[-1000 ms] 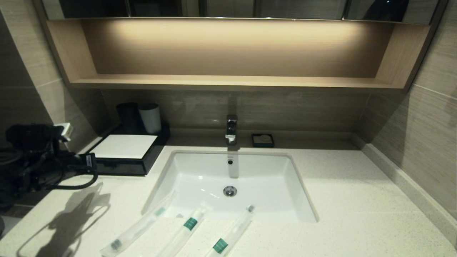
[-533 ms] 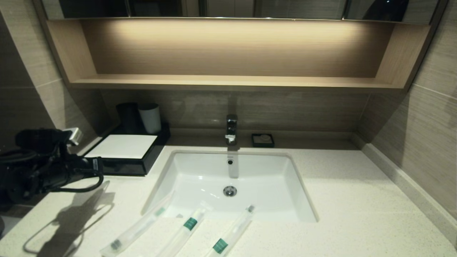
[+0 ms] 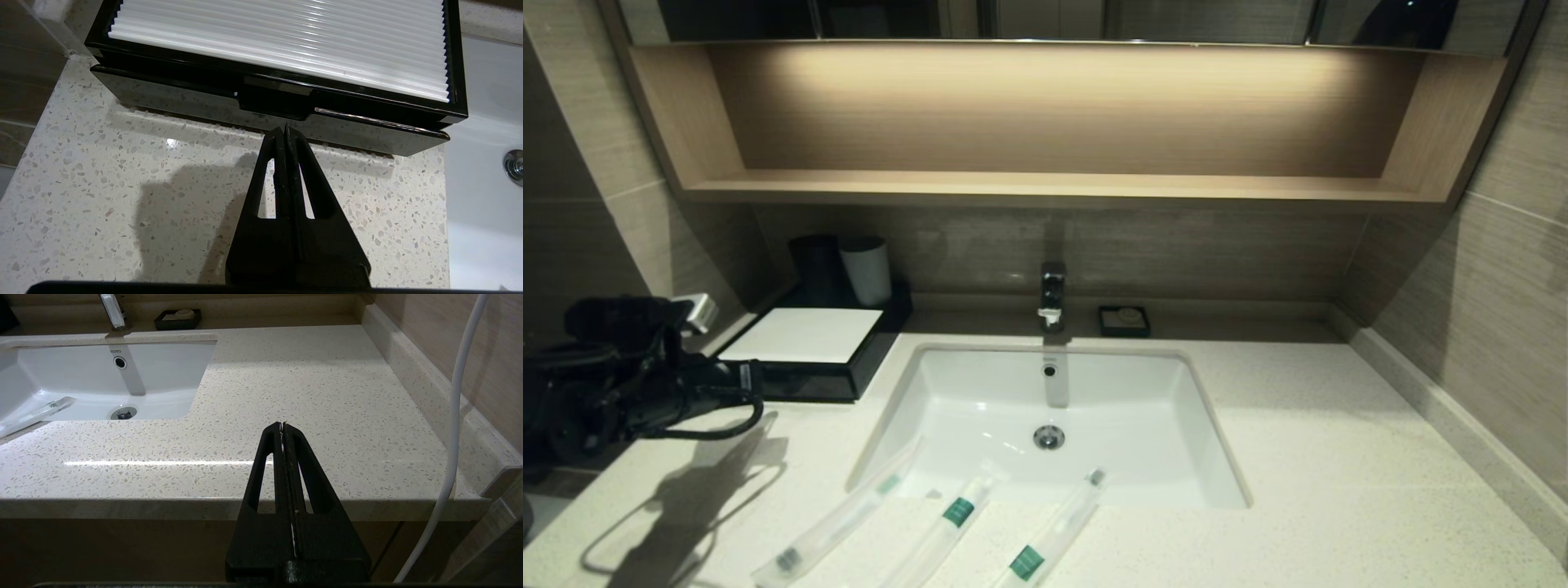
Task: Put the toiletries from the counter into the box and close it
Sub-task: Open the drawer
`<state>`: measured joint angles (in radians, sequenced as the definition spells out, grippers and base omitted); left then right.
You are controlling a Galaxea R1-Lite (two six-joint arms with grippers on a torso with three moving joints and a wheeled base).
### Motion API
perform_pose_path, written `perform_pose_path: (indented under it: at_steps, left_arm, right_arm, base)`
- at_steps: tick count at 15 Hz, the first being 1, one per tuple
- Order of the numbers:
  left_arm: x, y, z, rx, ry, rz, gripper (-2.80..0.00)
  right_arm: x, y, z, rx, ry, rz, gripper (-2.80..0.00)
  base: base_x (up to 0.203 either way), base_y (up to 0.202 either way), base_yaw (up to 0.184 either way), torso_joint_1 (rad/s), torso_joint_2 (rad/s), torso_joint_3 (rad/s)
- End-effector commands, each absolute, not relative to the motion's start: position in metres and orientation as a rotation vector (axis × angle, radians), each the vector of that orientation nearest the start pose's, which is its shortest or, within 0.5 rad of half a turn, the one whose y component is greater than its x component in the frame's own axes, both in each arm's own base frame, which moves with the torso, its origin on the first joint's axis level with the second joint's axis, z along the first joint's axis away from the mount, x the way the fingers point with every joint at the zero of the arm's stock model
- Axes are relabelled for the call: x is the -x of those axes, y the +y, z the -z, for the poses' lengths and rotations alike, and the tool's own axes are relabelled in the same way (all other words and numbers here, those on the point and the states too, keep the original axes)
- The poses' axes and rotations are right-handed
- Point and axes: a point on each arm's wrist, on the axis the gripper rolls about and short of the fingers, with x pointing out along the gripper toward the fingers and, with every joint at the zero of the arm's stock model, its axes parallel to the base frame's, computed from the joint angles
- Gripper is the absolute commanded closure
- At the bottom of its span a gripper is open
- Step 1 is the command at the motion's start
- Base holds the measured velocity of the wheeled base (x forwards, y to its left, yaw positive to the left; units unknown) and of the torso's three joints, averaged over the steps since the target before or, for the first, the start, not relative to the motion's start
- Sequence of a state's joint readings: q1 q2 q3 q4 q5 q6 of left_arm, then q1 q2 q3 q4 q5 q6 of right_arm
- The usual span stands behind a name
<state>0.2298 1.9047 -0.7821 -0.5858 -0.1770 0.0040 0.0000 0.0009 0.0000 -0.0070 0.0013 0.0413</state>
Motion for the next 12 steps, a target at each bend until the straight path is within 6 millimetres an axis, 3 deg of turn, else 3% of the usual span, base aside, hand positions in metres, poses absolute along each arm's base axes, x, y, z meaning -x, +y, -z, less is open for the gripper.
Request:
perform_pose_path:
  at_steps: [1,12]
  left_arm:
    - [-0.3287,0.0729,-0.0969,0.103,0.525,-0.049,0.0]
    - [-0.3319,0.0733,-0.0903,0.092,0.482,-0.009,0.0]
  right_arm:
    - [0.0227,0.0,-0.0763,-0.041,-0.006,-0.002,0.0]
    - [0.0227,0.0,-0.0763,-0.041,-0.006,-0.002,0.0]
  base:
    - [0.0,0.0,0.0,0.0,0.0,0.0]
    - [0.0,0.0,0.0,0.0,0.0,0.0]
